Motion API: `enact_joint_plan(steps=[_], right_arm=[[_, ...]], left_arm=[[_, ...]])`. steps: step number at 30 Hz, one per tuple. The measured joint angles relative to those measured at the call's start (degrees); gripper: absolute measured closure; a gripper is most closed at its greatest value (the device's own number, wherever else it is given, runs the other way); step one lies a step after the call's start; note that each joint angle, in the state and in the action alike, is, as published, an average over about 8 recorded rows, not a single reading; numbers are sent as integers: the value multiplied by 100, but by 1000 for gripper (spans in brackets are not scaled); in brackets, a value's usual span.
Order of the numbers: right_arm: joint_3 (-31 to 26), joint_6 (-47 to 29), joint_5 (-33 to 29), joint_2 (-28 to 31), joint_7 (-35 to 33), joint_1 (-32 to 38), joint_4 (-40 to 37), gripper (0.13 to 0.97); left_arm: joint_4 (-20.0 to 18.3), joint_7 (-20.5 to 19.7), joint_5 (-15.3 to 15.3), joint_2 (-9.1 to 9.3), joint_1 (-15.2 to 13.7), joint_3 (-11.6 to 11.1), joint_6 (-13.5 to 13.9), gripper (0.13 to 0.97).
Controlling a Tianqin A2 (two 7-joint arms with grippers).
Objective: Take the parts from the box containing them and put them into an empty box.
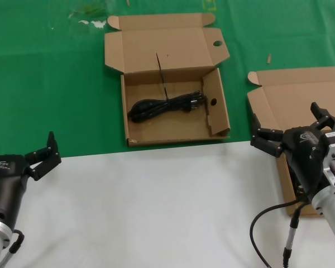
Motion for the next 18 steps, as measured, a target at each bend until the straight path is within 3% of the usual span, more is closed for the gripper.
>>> enact_joint_plan(steps=[18], right_arm=[[0,0,0,0,0,0,0,129]], left_arm=[[0,0,0,0,0,0,0,132]])
